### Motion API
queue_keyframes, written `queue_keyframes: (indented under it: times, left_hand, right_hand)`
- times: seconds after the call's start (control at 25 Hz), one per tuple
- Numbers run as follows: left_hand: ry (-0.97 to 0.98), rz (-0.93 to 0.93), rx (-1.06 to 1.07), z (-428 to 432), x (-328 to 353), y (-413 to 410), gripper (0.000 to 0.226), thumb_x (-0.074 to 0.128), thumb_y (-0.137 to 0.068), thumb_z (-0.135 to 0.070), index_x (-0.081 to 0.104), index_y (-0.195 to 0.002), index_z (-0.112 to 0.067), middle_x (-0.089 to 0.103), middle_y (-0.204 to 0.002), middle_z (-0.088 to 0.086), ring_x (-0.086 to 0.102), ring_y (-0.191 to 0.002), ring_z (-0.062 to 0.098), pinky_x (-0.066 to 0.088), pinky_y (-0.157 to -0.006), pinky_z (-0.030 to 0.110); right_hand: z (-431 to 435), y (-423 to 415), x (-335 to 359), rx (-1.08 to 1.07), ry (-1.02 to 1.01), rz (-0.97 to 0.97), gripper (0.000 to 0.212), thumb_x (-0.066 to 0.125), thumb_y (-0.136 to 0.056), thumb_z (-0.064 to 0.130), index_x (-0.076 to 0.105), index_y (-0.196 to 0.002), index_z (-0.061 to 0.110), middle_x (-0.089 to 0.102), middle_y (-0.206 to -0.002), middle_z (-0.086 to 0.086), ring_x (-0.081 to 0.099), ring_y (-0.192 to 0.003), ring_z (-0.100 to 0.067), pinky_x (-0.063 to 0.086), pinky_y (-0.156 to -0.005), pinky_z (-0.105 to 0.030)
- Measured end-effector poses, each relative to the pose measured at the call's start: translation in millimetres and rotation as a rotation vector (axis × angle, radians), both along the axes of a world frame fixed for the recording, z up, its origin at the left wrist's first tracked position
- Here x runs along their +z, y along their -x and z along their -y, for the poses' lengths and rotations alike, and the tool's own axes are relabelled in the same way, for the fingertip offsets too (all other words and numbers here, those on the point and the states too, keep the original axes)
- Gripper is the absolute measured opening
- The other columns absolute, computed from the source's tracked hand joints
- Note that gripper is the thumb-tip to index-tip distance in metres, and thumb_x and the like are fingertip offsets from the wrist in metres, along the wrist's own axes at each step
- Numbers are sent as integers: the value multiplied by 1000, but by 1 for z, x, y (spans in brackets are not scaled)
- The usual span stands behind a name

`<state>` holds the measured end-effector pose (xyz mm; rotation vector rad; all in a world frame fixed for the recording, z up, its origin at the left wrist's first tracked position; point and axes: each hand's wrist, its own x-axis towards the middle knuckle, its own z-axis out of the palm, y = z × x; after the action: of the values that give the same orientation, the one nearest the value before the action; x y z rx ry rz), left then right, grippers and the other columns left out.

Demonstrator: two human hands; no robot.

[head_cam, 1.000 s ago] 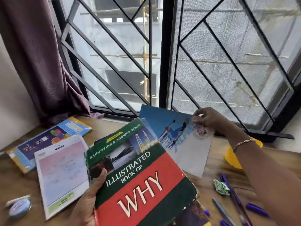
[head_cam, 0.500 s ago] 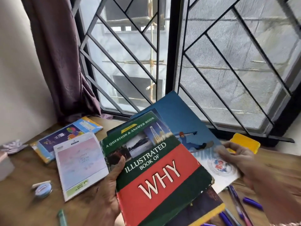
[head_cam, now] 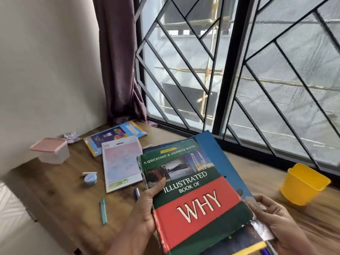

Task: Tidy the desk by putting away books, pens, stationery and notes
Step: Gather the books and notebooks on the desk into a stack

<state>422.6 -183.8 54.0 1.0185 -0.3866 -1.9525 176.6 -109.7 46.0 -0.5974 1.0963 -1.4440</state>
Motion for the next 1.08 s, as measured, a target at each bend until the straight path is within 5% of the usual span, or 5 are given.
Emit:
queue_keyframes:
  times: [0.2,0.48,0.72,0.88,1.08]
  left_hand:
    - [-4,8,31,-11,2,-12,16,63,-69,-8,72,-58,0,69,-63,22,66,-48,32,57,-51,44]
    - [16,13,73,-14,-1,-43,16,63,-67,-4,68,-80,3,69,-67,23,67,-51,32,58,-53,44]
    - [8,-9,86,5,-5,-74,25,64,-62,-2,70,-85,4,69,-80,26,67,-62,35,51,-78,52]
    - [9,12,-5,22,-3,-100,15,63,-63,-3,74,-72,2,70,-76,25,68,-58,34,54,-69,49]
    - [36,58,-154,43,-5,-125,32,66,-61,-7,70,-91,3,70,-82,24,67,-62,33,56,-71,45]
  right_hand:
    - [2,-16,-4,189,72,54,47,85,-25,-2,75,-71,-1,71,-78,-26,70,-63,-30,57,-52,-29]
    - [8,-37,-7,253,97,205,44,33,-97,2,23,-136,-17,25,-133,-47,35,-125,-52,31,-108,-50]
    - [28,-68,2,332,-167,5,57,63,-70,51,70,-104,5,63,-120,-19,56,-116,-34,47,-96,-49]
    - [42,-99,9,351,-155,-174,24,64,-68,24,77,-82,10,74,-94,4,65,-91,6,47,-76,-7]
    - [42,-132,8,451,-228,-192,55,84,-48,25,71,-97,2,69,-103,-23,69,-91,-34,59,-67,-29]
